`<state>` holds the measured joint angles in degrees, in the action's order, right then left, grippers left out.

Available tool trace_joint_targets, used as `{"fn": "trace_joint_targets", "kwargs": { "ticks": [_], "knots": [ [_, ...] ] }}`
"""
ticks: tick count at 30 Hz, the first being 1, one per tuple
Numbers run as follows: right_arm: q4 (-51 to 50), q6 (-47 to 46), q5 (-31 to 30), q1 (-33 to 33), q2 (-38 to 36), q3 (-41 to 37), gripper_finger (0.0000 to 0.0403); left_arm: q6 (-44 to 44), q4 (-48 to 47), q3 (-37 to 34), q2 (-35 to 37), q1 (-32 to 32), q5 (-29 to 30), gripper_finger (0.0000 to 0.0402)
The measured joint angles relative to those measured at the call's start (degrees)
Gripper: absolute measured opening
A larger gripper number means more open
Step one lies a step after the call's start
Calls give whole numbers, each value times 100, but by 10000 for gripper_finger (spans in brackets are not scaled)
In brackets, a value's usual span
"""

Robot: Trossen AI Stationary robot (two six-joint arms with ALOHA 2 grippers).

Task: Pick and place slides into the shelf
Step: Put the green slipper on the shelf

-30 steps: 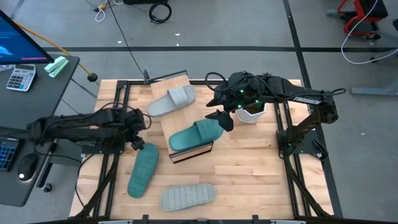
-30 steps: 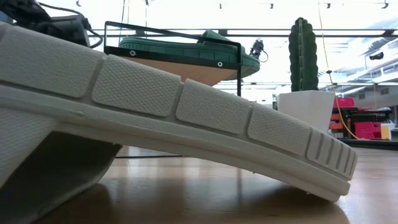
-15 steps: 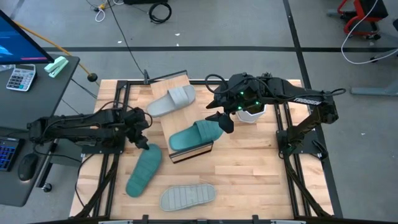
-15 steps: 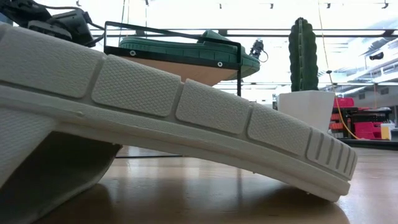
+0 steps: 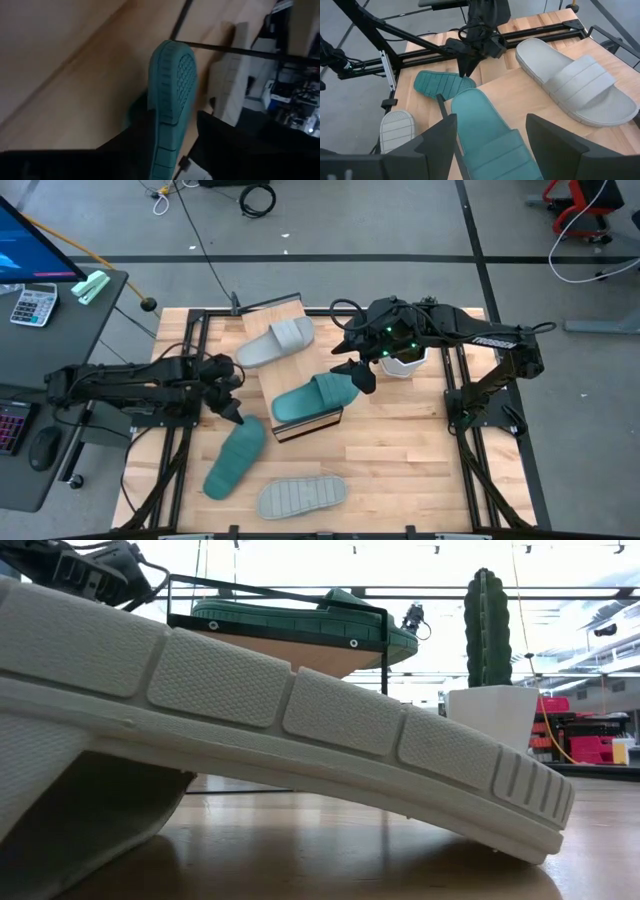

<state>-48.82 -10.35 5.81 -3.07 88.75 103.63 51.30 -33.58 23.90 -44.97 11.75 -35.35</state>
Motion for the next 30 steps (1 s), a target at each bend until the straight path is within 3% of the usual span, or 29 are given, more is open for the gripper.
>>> {"fn": "trace_joint_targets", "kwargs": {
  "ticks": [8,14,19,30],
  "knots": [
    [0,48,-7,0,0,0,244,508,483,2,0,-529,144,72],
    [0,48,-7,0,0,0,244,707,555,4,0,-889,671,60],
    [6,48,-82,0,0,0,244,813,616,7,0,-1021,770,92],
    [17,-13,-88,0,0,0,244,967,740,4,-2,-1281,784,201]
  ]
}}
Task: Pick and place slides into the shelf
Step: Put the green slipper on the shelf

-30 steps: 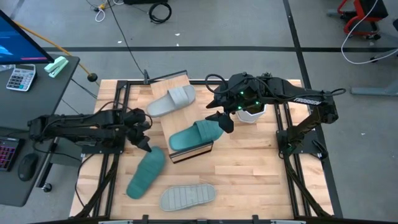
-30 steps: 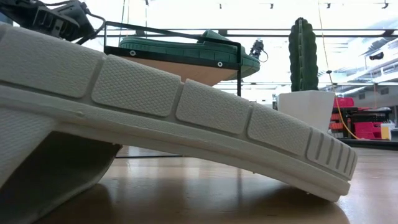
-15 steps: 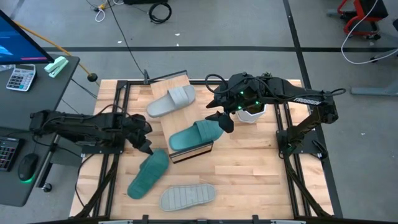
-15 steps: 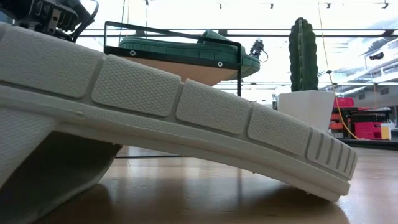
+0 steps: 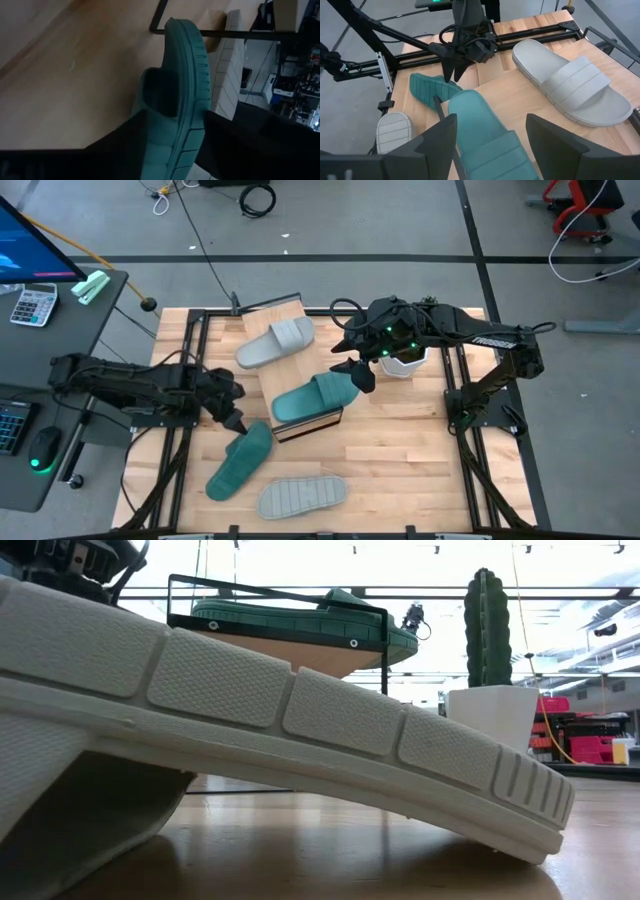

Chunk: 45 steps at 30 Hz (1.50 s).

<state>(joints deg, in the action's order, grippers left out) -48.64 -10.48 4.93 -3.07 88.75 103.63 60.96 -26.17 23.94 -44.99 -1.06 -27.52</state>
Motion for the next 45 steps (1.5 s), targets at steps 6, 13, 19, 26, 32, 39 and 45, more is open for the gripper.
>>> {"fn": "trace_joint_targets", "kwargs": {
  "ticks": [6,13,19,26,32,39,45],
  "knots": [
    [2,-1,0,0,0,0,244,-8,167,0,0,-85,51,232],
    [2,-28,2,0,0,0,244,-4,617,-2,-1,-120,81,234],
    [42,-48,2,0,2,0,244,34,616,-2,-2,-205,112,235],
    [51,-44,1,0,2,0,244,197,648,0,-49,-582,540,229],
    [105,-17,0,0,2,0,244,294,674,0,-272,-810,987,229],
    [114,-13,-22,0,2,0,244,287,1175,9,-673,-989,1027,209],
    [116,3,-60,-2,2,0,244,289,1283,9,-829,-1012,1013,117]
  ]
}}
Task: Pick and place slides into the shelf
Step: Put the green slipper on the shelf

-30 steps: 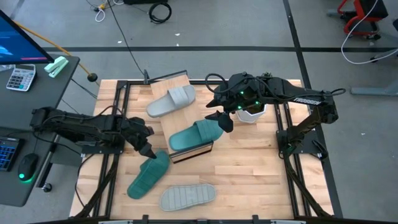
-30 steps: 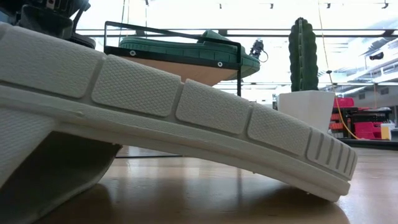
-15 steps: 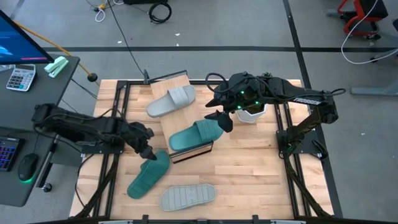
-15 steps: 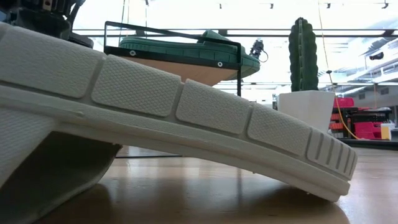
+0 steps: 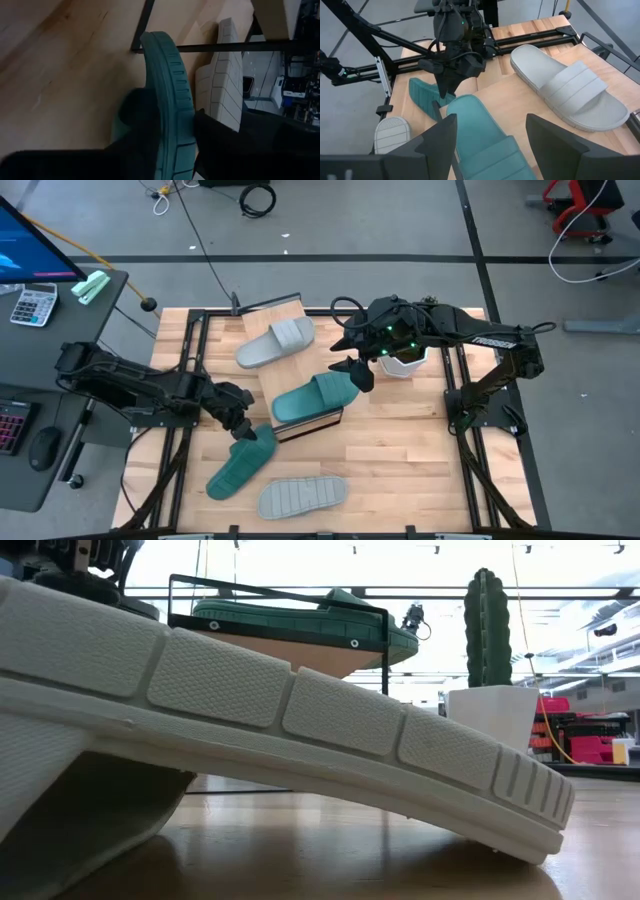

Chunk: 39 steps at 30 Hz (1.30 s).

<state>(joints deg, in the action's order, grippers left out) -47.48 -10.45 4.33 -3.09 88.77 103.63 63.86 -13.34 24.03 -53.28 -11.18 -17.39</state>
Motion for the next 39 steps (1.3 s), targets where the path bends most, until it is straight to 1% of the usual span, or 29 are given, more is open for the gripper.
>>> {"fn": "trace_joint_targets", "kwargs": {
  "ticks": [3,4,9,12,14,16,18,20,23,26,33,39],
  "knots": [
    [0,8,-1,2,0,0,244,0,0,0,3,0,-2,57],
    [-2,10,1,2,0,0,244,0,-1,0,3,0,-2,45],
    [-2,14,-1,1,0,0,244,109,-42,22,21,0,-29,44],
    [-4,14,-1,2,0,0,244,149,-420,248,56,-4,-68,44],
    [-9,24,-1,1,0,0,244,10,-991,527,116,-9,-100,44],
    [-13,48,-1,0,0,0,244,-227,-1796,947,116,-15,-130,44],
    [-26,94,-1,2,0,0,244,-522,-2829,1449,121,-13,-81,44],
    [-40,138,-1,2,0,0,244,-762,-3777,1930,121,-11,107,44],
    [-53,169,1,1,0,0,244,-900,-4682,2667,132,22,538,44],
    [-62,201,30,0,0,0,244,-886,-5130,3406,140,113,991,44],
    [-144,334,212,140,-24,0,244,-937,-5400,5008,38,333,2113,44],
    [-374,344,212,347,-159,0,244,-1334,-6307,6200,-541,459,2607,44]
  ]
}}
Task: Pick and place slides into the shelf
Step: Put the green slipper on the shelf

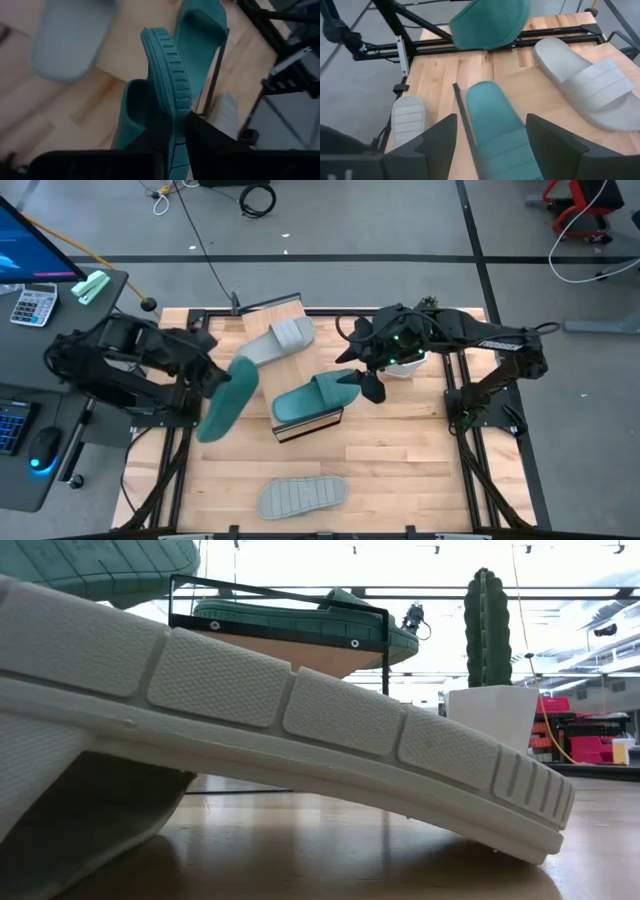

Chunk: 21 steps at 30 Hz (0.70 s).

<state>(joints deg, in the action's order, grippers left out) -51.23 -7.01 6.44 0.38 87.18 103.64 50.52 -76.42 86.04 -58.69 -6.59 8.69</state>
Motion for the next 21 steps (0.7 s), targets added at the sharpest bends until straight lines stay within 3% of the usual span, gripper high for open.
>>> {"fn": "trace_joint_targets", "kwargs": {
  "ticks": [10,21],
  "knots": [
    [-69,-37,-98,392,-313,2,244,-1329,5,1597,-1467,620,550,44],
    [-338,-369,-768,788,-698,2,244,-2502,-50,3245,-2764,1041,753,44]
  ]
}}
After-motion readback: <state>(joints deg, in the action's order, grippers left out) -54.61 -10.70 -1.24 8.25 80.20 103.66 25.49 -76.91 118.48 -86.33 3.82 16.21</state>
